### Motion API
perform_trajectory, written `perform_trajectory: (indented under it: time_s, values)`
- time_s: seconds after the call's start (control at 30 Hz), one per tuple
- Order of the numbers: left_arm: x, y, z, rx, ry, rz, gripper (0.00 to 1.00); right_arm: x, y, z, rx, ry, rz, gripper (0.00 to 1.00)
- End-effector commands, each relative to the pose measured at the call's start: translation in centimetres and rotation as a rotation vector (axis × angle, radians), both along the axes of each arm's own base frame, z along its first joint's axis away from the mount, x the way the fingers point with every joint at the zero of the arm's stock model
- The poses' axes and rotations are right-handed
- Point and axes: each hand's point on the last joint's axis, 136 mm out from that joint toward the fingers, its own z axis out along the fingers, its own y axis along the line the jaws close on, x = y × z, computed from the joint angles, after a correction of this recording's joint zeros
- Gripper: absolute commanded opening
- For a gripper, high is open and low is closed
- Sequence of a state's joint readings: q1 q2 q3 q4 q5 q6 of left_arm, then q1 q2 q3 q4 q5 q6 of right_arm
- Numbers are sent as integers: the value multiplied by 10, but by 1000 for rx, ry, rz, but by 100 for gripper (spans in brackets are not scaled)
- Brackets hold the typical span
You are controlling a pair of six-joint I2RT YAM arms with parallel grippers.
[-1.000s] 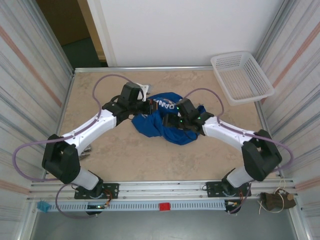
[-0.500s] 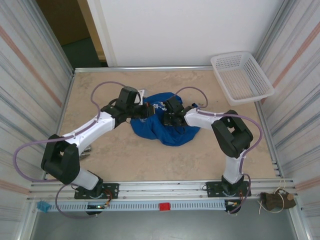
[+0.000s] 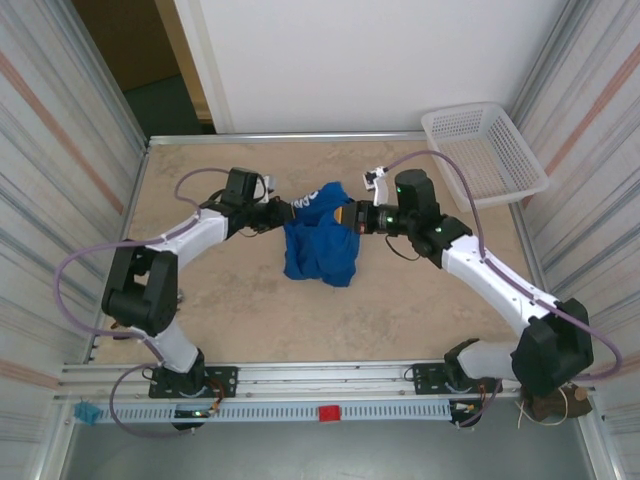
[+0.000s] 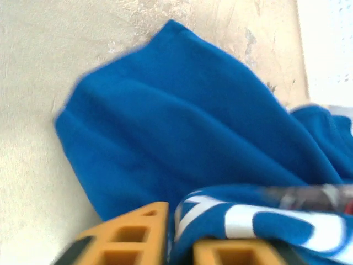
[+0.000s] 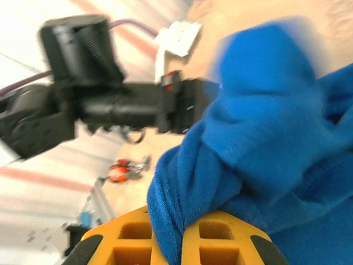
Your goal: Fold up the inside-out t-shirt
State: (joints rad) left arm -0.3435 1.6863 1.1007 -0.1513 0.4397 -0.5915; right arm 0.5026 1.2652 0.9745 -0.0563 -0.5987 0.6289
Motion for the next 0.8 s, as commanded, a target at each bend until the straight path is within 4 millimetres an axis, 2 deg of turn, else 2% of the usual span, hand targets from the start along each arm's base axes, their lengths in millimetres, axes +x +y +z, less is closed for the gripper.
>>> perform_trajectory:
  time_s: [0.0,0.1,0.2,0.27,0.33,0.47,0.77]
  values:
    - [2,13,-3,44,2,5,37,-13,-2,32,135,-62,109,0]
    - [-11,18,23,71,-85,-8,52,-10,-11,24,119,-48,92,0]
    - [-34,20,60,121,-226,-32,61,-10,-13,17,109,-38,102,0]
    - [-52,12,88,133,-336,-69,65,-12,-13,14,100,-47,118,0]
    - [-67,0,103,136,-405,-116,66,-12,-12,13,93,-51,127,0]
    - [-80,-28,114,120,-484,-203,67,-14,-10,10,92,-56,155,0]
    - [-95,-88,107,7,-524,-417,66,-15,-12,3,72,-41,146,0]
